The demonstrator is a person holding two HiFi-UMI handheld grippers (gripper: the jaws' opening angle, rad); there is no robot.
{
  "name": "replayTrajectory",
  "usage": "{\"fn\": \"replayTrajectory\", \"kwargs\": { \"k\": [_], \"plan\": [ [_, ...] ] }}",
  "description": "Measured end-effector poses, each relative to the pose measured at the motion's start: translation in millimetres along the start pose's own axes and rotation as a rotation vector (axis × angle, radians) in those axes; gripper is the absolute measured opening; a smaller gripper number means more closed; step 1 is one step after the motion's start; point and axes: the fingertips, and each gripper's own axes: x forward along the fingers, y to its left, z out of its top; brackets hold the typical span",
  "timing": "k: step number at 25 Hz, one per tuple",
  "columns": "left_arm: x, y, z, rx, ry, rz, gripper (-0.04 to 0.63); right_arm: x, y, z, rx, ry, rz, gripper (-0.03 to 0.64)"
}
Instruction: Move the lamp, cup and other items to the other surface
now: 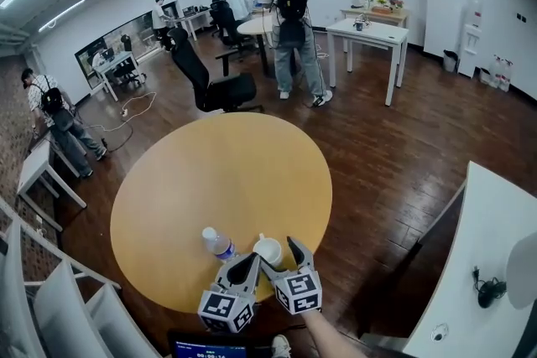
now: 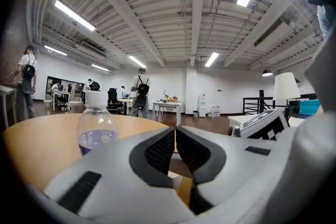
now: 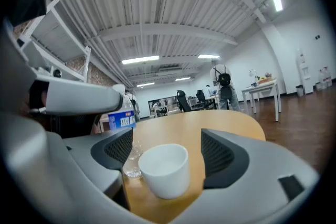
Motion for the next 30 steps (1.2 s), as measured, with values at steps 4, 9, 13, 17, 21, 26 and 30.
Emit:
{"fn": "replayTrajectory", "kwargs": {
  "k": [4,9,13,17,21,26,30],
  "plan": [
    [6,-11,18,-0.002,-0.035,-0.022,0.011,-25,-9,39,-0.004,-0.063,-0.046,0.414],
    [25,-68,41,-0.022,-0.088,-0.116,0.009,-96,-35,68,-0.062,-0.049,-0.117,0.371],
    [43,-136,59,-0.007,-0.117,-0.255,0.009,-169,-66,94,-0.103,-0.085,-0.224,0.291],
    [53,-212,76,-0.007,-0.115,-0.422,0.003,-241,-91,122,-0.128,-0.112,-0.338,0.152],
    [54,-288,72,0.012,-0.123,-0.549,0.003,-313,-115,124,-0.131,-0.134,-0.435,0.106],
    [52,-328,85,0.021,-0.134,-0.616,0.003,-354,-121,138,-0.161,-0.153,-0.488,0.054],
    [46,-351,92,0.008,-0.110,-0.674,0.003,-378,-118,150,-0.180,-0.143,-0.544,0.009]
  ]
}}
